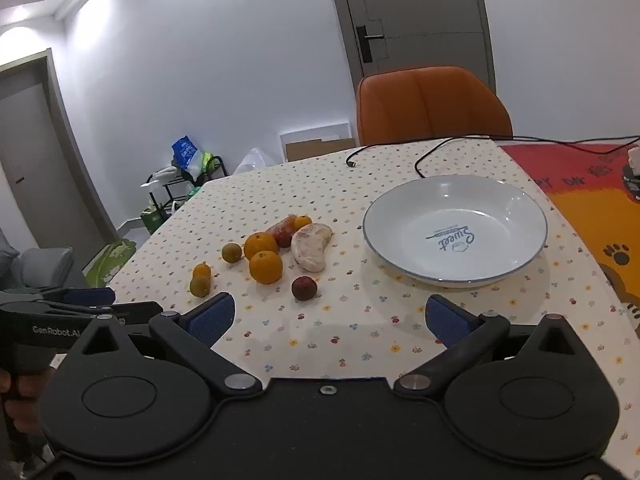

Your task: Organize fruits

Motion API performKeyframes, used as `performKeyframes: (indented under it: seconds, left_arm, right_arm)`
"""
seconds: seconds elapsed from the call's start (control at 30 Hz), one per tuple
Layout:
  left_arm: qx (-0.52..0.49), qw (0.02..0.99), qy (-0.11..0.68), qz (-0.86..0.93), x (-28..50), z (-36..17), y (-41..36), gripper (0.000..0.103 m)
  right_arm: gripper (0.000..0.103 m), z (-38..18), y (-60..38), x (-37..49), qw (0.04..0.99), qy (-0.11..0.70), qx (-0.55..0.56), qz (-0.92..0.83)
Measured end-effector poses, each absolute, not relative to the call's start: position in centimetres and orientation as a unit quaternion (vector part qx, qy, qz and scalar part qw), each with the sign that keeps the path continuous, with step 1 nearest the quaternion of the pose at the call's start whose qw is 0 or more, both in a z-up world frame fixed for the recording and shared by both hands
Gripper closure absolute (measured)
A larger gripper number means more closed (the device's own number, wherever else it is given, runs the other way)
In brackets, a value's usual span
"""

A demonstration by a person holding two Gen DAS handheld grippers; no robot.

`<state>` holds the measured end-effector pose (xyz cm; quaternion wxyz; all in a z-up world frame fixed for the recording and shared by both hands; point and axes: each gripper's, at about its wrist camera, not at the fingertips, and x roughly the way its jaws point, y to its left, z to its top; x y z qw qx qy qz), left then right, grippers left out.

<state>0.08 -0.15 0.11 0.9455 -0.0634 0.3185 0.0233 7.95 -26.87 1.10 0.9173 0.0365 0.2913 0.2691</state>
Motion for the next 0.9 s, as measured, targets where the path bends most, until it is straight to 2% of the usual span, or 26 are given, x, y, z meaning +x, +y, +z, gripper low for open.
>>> performKeyframes:
  seconds: [0.9]
  left_arm:
    - [-0.077, 0.944, 0.319, 0.023, 0.03, -0.05, 0.36, 0.0]
  right_arm:
    - [0.0, 0.5, -26.92, 8.29, 0.919, 0.298, 0.034, 0.255]
